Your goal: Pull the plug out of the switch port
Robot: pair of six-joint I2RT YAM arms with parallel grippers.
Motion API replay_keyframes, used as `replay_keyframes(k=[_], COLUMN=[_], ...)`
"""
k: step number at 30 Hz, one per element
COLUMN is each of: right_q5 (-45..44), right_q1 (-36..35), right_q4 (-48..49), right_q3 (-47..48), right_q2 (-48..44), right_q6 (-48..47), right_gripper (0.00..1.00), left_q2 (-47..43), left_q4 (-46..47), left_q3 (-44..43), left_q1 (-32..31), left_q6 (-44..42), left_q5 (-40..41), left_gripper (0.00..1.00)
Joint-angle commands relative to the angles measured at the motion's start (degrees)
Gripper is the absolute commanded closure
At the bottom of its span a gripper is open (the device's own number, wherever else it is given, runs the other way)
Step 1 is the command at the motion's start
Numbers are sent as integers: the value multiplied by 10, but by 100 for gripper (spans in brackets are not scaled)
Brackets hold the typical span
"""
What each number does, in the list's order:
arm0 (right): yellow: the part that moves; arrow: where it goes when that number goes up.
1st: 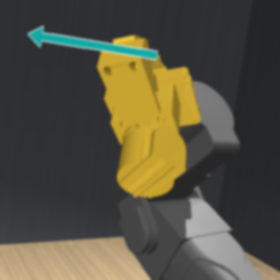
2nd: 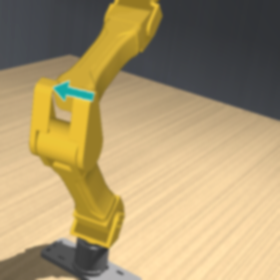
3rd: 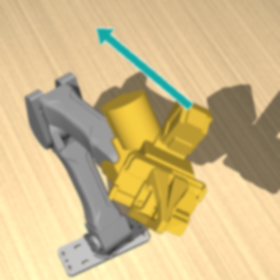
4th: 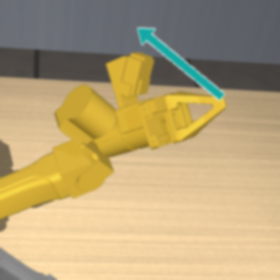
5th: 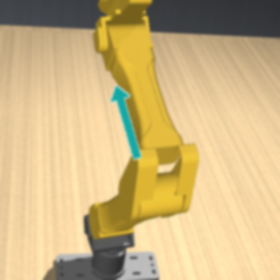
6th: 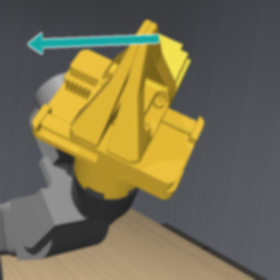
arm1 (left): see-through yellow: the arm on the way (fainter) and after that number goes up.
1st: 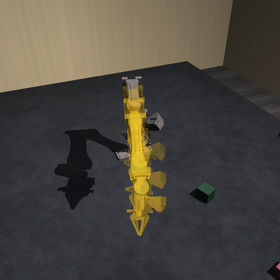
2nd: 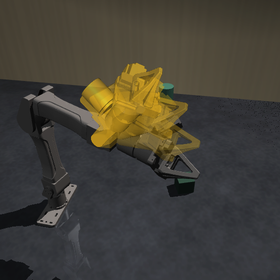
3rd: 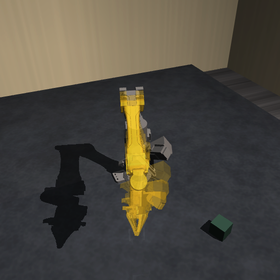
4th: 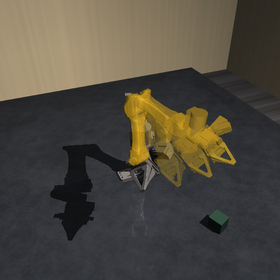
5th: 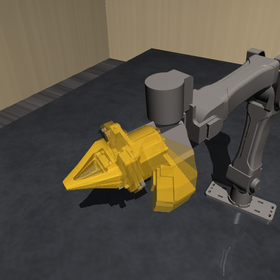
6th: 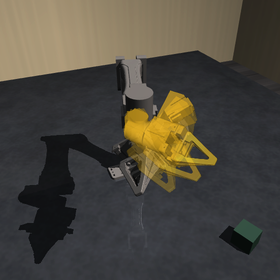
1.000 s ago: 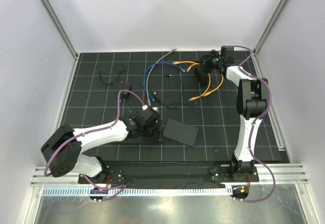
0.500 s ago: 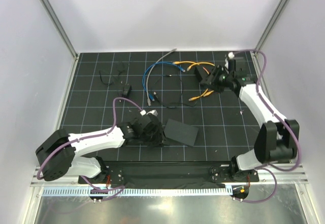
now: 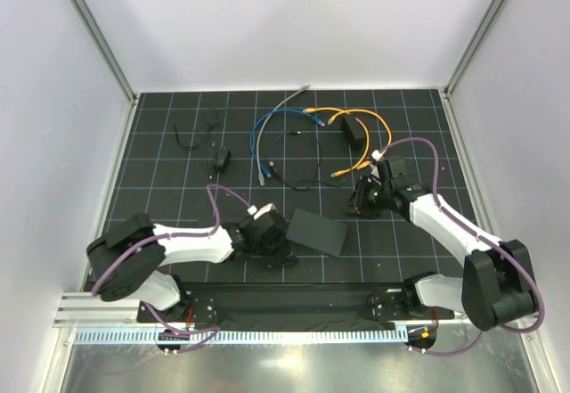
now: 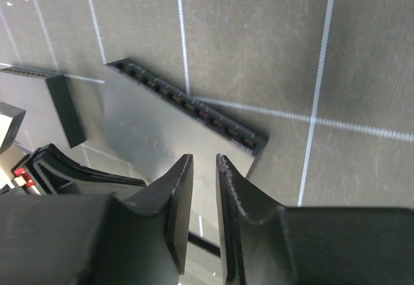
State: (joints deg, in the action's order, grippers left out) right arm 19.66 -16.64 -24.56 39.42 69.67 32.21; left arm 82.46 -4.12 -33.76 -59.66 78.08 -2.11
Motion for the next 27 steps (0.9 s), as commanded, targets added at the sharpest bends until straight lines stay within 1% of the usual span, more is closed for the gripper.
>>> replay_keyframes(k=[1,5,8,12,15,18,21,27], right_q5=[7,6,15,45,55,61,82,122], right_q1=[-1,-1,-1,-1,-1,-1,-1,-1], right_q4=[49,79,101,134,142,143,165,191], right_q3=[7,13,22,9,-14,-43,-83,-142], right_q2=[39,77,128,142,131,102,73,54], right_q6=[-27,-34,-36,-21,-19,-16,7,34], right_gripper=[71,65,64,64,64,65,64,64], left_q2=[37,69,85,89,90,101,122,176], left_q4=[59,70,70,57,43,6,-11,-38], left_q3=[-23,-37,-49,-56,-67,-90,-119,-191], left_q1=[-2,4,12,21,32,37,38,38], left_q6=[26,23,15,3,-17,-39,-56,-89], left_q5=[16,13,7,9,11,14,10,-4], left_gripper=[88,88,89,88,87,86,85,83])
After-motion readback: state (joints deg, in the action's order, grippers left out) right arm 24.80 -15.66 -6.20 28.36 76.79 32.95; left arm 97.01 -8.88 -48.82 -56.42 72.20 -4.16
